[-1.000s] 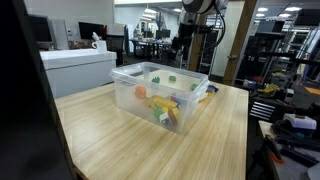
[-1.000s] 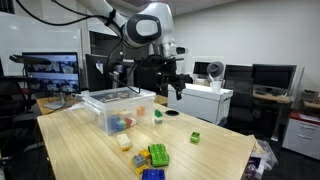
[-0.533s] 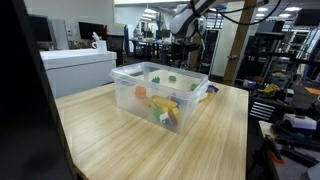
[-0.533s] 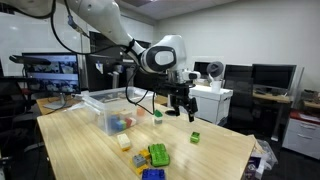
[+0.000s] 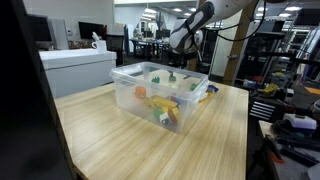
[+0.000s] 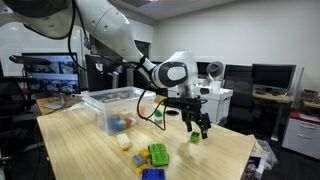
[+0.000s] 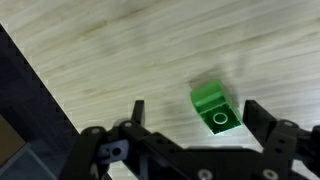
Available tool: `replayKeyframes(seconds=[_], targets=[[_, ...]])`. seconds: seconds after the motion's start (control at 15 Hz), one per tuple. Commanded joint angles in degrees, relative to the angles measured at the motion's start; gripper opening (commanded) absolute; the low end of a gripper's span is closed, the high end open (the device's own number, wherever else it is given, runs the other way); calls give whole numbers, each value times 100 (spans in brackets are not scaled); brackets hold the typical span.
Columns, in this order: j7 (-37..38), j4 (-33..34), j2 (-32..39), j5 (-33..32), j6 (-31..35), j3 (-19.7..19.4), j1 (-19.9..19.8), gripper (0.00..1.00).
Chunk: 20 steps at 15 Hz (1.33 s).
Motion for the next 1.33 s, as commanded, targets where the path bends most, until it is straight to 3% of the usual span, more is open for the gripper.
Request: replayKeyframes(seconds=[0.0, 0.13, 0.2, 0.27, 0.53, 0.8, 0.87, 1.0, 1.13, 1.27], targets=[[103, 340, 274, -125, -190, 85, -54, 100], [95, 450, 398, -116, -219, 134, -39, 100], [91, 496, 454, -113, -223, 155, -37, 83], [81, 534, 500, -112, -253, 173, -38, 73], [21, 528, 442, -146, -364, 169, -42, 44], [-184, 21, -272, 38, -282, 214, 27, 15], [-241, -145, -525, 41, -212, 240, 68, 11], [-446, -456, -1088, 157, -170, 457, 104, 13], [-921, -1066, -1926, 372, -279, 1005, 75, 13], [-1258, -1573, -2413, 541, -361, 1244, 129, 13]])
